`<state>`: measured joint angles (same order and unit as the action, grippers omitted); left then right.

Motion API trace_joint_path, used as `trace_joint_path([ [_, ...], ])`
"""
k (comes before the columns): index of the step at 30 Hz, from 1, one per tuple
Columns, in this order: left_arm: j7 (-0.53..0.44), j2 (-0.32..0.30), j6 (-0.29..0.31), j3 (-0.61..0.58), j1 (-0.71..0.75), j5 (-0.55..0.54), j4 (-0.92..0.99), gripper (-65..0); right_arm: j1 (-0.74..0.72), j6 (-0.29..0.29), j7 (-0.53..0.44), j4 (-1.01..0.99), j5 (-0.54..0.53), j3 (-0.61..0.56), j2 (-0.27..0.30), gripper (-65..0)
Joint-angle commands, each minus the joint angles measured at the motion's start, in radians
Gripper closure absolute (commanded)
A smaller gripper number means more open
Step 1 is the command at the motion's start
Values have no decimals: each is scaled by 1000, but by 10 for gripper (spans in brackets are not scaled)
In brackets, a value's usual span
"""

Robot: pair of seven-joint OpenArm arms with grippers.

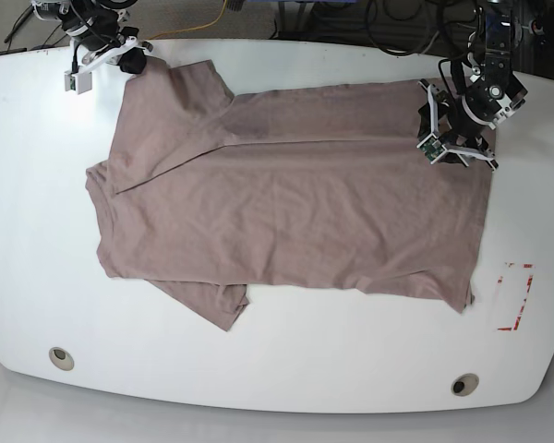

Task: Layout the t-shirt on the table in an organized manner, then fold the t-shirt properly
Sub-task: 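Pull the t-shirt sleeve with the right gripper away from the left gripper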

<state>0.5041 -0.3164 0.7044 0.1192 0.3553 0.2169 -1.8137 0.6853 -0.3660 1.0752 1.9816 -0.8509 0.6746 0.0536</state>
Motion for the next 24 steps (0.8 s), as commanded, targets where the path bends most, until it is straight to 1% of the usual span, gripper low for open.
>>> trace_joint_path([
  [1, -15, -10, -6, 6, 1, -6, -14, -272, 44, 5, -10, 18, -63, 7, 2, 0],
  [3, -15, -10, -6, 6, 1, -6, -14, -272, 66, 5, -10, 18, -84, 7, -8, 0],
  [6, -15, -10, -6, 6, 3, -6, -14, -272, 87, 5, -10, 20, -89, 7, -22, 0],
  [18, -15, -11, -6, 6, 18, -6, -14, -272, 141, 5, -11, 20, -89, 9, -21, 0],
  [24, -15, -13, -6, 7, 20, -6, -14, -272, 199, 5, -11, 20, -89, 6, -37, 0],
])
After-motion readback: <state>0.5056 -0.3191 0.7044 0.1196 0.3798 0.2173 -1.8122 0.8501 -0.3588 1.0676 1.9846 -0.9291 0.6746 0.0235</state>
